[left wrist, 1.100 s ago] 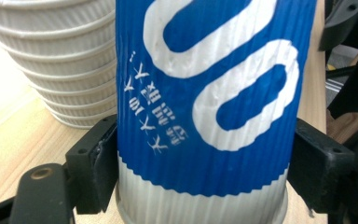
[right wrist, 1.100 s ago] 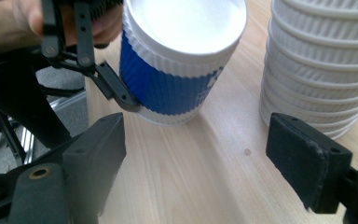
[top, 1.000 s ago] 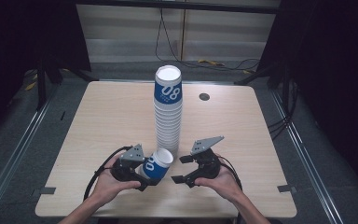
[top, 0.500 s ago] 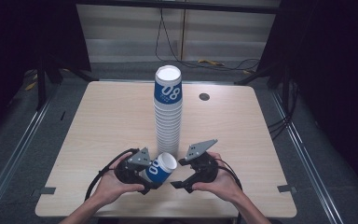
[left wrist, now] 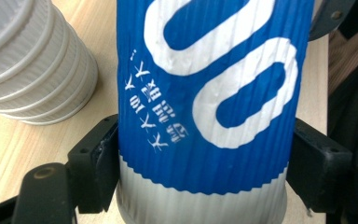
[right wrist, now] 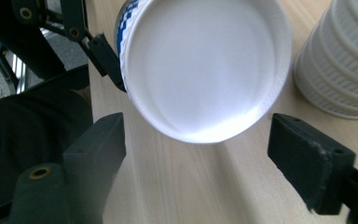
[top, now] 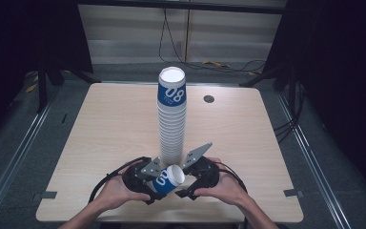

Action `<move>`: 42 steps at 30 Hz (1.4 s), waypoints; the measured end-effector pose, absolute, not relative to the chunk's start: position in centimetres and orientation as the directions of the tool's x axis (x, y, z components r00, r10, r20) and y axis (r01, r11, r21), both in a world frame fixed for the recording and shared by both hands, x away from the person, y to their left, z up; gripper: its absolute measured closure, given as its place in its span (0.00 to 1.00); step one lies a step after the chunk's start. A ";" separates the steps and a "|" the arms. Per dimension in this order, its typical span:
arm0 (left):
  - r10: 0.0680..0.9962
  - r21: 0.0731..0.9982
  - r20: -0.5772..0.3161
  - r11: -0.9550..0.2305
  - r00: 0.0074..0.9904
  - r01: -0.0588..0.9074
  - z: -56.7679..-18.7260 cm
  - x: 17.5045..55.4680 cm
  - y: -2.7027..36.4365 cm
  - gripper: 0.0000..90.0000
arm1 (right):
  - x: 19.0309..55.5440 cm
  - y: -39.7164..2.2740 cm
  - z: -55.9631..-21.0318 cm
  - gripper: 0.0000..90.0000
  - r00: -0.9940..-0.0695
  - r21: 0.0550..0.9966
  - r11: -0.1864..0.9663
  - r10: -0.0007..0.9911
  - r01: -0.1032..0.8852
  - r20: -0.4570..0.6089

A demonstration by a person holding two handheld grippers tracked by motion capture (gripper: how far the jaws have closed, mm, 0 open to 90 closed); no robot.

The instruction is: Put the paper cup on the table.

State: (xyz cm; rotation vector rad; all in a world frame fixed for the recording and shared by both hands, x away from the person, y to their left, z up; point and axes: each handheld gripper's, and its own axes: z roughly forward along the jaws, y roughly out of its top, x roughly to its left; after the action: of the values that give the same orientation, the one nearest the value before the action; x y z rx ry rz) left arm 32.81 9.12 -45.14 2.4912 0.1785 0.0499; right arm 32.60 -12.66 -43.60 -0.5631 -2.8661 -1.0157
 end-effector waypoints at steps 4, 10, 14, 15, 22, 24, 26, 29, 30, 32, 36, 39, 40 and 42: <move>0.140 0.600 0.000 -0.792 0.990 0.112 -44.9 32.8 8.8 0.24 | 32.5 -12.4 -44.0 0.21 -0.938 0.571 0.747 0.312 0.341 0.151; 0.110 0.566 0.026 -0.821 0.994 0.076 -44.7 33.0 8.5 0.24 | 32.4 -12.4 -43.9 0.24 -0.945 0.574 0.754 0.302 0.319 0.129; 0.093 0.546 0.047 -0.836 0.995 0.053 -44.1 33.0 8.7 0.24 | 32.5 -12.4 -43.8 0.23 -0.944 0.573 0.754 0.301 0.321 0.134; 0.081 0.533 0.048 -0.845 0.996 0.043 -44.1 32.9 8.7 0.24 | 32.5 -12.4 -43.8 0.23 -0.943 0.570 0.756 0.304 0.323 0.132; 0.051 0.503 0.052 -0.864 0.997 0.018 -44.4 32.5 8.1 0.24 | 32.3 -11.3 -43.3 0.22 -0.958 0.548 0.788 0.266 0.280 0.106; 0.049 0.502 0.050 -0.865 0.998 0.018 -44.5 32.4 8.1 0.24 | 32.5 -11.1 -43.2 0.22 -0.960 0.552 0.787 0.257 0.276 0.112; 0.039 0.485 0.059 -0.875 0.998 0.005 -44.7 32.3 7.9 0.24 | 32.6 -11.0 -43.0 0.23 -0.959 0.552 0.786 0.258 0.278 0.116; 0.018 0.463 0.064 -0.886 0.998 -0.014 -44.6 32.5 7.9 0.24 | 32.5 -10.7 -42.8 0.24 -0.963 0.563 0.782 0.245 0.267 0.116; 0.020 0.472 0.055 -0.882 0.998 -0.008 -44.8 32.4 7.8 0.24 | 32.4 -10.6 -42.8 0.24 -0.964 0.560 0.786 0.239 0.261 0.114; -0.002 0.456 0.055 -0.889 0.999 -0.027 -44.9 32.4 7.6 0.24 | 32.5 -10.3 -42.9 0.27 -0.966 0.562 0.786 0.228 0.257 0.123; -0.006 0.450 0.065 -0.892 0.998 -0.035 -45.0 32.2 7.5 0.24 | 32.5 -10.1 -43.0 0.32 -0.968 0.560 0.790 0.217 0.251 0.127; -0.020 0.457 0.076 -0.888 0.997 -0.052 -44.7 32.4 7.8 0.24 | 32.7 -10.4 -43.0 0.32 -0.966 0.562 0.786 0.217 0.259 0.141; -0.021 0.460 0.076 -0.886 0.997 -0.054 -44.7 32.4 7.8 0.24 | 32.7 -10.5 -43.0 0.32 -0.965 0.563 0.784 0.218 0.261 0.144; -0.009 0.475 0.070 -0.879 0.998 -0.041 -44.7 32.3 7.8 0.24 | 32.7 -10.5 -43.0 0.33 -0.966 0.567 0.782 0.219 0.259 0.139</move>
State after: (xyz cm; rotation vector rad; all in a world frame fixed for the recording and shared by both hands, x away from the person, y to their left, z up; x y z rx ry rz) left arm 32.28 7.82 -44.75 2.6437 -0.0358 0.0891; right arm 32.66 -10.51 -43.00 -0.3898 -2.9035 -0.9391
